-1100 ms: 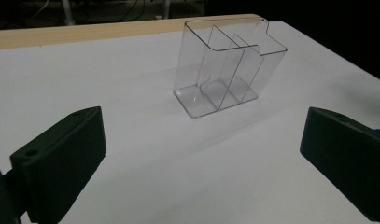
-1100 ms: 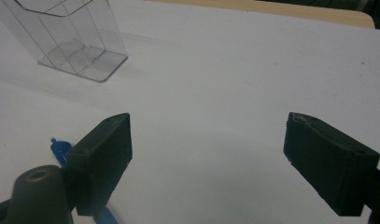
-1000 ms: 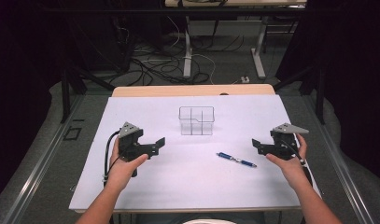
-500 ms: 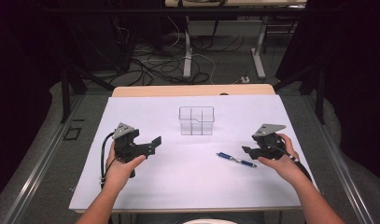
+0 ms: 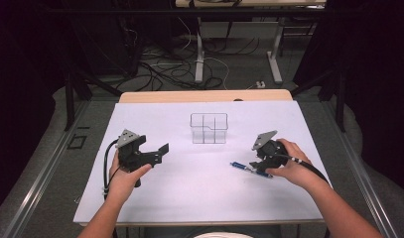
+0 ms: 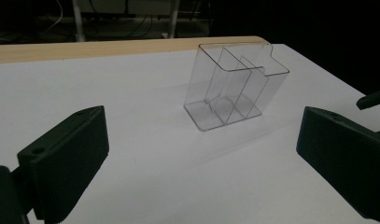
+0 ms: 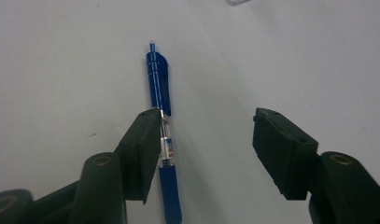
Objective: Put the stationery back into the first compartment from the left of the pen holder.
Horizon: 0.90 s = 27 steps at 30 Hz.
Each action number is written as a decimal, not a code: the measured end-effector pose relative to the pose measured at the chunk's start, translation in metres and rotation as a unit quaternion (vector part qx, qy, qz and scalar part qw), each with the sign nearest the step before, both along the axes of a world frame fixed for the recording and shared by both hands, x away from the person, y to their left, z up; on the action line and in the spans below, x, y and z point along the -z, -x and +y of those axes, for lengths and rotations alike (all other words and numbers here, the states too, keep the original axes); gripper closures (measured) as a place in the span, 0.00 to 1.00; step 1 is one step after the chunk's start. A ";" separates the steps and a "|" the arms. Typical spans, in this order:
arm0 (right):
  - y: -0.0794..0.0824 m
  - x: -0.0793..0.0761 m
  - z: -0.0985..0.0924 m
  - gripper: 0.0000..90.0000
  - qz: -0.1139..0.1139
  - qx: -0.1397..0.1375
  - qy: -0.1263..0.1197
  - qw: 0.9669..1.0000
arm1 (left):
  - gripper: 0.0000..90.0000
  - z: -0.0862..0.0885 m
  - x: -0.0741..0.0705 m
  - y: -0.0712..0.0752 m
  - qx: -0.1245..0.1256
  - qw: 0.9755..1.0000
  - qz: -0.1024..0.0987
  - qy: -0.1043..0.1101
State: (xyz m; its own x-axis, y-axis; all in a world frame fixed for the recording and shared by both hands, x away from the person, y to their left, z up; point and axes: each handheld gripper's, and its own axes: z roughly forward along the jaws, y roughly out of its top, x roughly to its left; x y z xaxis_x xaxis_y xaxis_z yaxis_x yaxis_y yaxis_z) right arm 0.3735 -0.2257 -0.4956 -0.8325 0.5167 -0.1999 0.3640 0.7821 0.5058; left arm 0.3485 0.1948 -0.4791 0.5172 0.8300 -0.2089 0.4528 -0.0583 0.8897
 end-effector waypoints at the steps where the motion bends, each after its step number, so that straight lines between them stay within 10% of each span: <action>1: -0.002 0.000 0.003 0.49 0.010 -0.008 0.007 1.000 | 0.02 0.000 0.000 0.000 0.000 1.000 0.000 0.001; 27: -0.016 0.025 0.027 0.78 0.115 -0.048 0.093 0.988 | 0.04 -0.001 0.001 0.000 0.008 1.000 -0.009 -0.012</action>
